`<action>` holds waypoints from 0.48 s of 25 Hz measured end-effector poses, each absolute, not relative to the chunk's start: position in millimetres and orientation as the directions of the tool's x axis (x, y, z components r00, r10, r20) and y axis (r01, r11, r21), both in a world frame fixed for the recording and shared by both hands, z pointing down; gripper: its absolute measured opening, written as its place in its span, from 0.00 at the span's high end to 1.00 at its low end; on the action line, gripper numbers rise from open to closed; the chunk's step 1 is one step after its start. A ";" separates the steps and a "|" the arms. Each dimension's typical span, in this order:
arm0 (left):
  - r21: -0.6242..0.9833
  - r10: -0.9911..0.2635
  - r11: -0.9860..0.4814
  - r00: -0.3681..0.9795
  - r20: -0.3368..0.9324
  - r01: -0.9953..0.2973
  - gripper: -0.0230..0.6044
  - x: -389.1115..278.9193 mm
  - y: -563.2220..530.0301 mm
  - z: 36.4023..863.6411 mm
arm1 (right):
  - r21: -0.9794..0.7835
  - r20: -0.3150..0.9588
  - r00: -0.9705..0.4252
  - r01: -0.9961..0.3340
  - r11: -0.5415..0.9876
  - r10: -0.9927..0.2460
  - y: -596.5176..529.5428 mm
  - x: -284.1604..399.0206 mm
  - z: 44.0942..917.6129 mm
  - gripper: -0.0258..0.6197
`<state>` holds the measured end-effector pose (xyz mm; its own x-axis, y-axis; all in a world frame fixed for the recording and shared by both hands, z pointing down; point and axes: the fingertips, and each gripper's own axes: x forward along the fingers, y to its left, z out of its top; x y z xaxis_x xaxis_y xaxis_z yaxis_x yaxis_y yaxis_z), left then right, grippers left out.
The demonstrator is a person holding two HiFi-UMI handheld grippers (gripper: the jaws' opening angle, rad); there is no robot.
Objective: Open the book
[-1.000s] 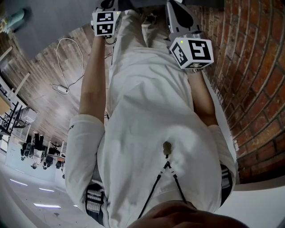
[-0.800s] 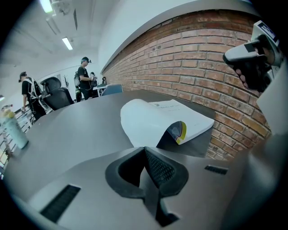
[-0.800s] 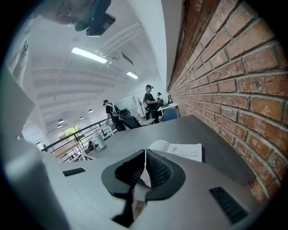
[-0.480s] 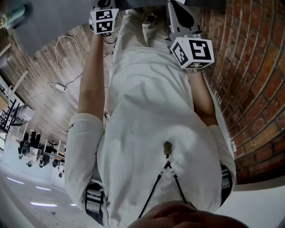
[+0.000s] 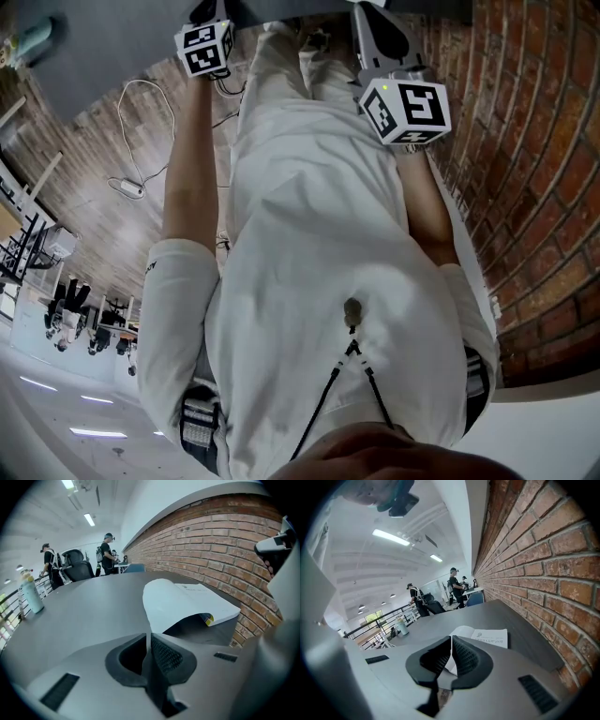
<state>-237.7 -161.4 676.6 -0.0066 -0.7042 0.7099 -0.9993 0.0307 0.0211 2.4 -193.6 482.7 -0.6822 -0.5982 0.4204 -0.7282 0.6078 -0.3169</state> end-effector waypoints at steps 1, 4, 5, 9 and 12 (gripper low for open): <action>0.028 -0.703 0.045 -0.011 0.711 -0.999 0.92 -240.4 -159.2 676.8 | -0.317 0.420 -0.682 -0.728 0.608 -0.599 -194.0 2.4 482.6 0.90; 0.037 -0.710 0.053 -0.012 0.704 -0.998 0.92 -244.2 -155.2 673.6 | -0.314 0.418 -0.682 -0.729 0.609 -0.600 -196.1 1.8 480.8 0.90; 0.037 -0.717 0.051 -0.011 0.697 -0.998 0.92 -243.5 -155.2 669.0 | -0.313 0.416 -0.682 -0.728 0.610 -0.601 -197.0 1.9 479.5 0.90; 0.027 -0.755 0.039 -0.011 0.655 -0.999 0.92 -230.4 -161.4 642.5 | -0.310 0.409 -0.683 -0.728 0.612 -0.605 -200.5 5.0 473.9 0.90; 0.014 -0.777 -0.027 0.030 0.628 -1.000 0.92 -208.3 -169.6 627.6 | -0.309 0.404 -0.681 -0.730 0.609 -0.611 -203.1 5.7 471.6 0.90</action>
<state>-208.3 -169.6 627.6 0.0296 -0.7775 0.6282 -0.9995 -0.0266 0.0142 5.7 -203.1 471.6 -0.6807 -0.6111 0.4040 -0.7303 0.6095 -0.3087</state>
